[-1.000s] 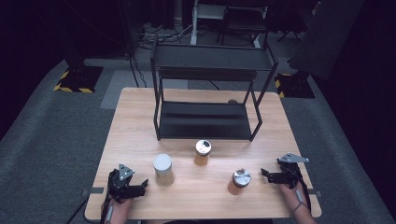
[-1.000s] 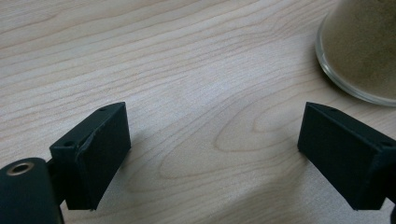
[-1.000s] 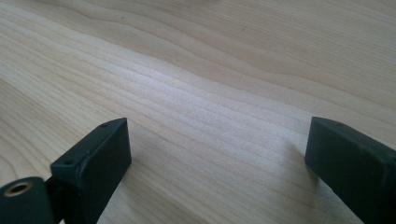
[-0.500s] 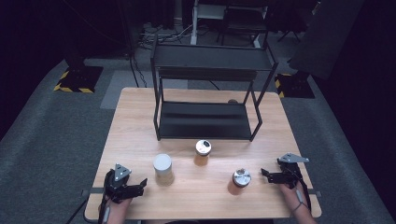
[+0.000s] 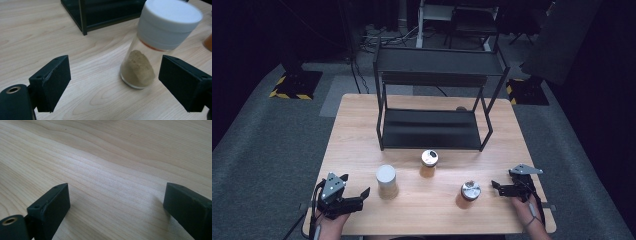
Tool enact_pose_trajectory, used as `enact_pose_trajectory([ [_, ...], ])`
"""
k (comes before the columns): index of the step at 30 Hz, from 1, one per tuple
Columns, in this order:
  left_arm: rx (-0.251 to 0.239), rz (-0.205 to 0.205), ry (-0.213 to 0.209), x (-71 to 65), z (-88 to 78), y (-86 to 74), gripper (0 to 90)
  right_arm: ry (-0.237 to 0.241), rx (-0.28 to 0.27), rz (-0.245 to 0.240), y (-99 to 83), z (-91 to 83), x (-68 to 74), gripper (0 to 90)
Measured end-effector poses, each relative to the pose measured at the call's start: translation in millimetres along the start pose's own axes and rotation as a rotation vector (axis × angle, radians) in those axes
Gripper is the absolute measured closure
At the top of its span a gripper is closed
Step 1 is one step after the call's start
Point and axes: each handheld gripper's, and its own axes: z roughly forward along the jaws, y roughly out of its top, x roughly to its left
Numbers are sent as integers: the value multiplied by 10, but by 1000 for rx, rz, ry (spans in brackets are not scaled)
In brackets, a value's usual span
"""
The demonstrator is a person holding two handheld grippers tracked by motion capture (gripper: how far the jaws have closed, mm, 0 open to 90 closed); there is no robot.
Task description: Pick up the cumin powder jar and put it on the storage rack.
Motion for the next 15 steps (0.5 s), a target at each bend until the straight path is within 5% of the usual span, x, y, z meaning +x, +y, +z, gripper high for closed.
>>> enact_pose_trajectory([
  [15,-13,52,-135,-24,199,226,104,-1,-1,-1,-2,0,1,65],
])
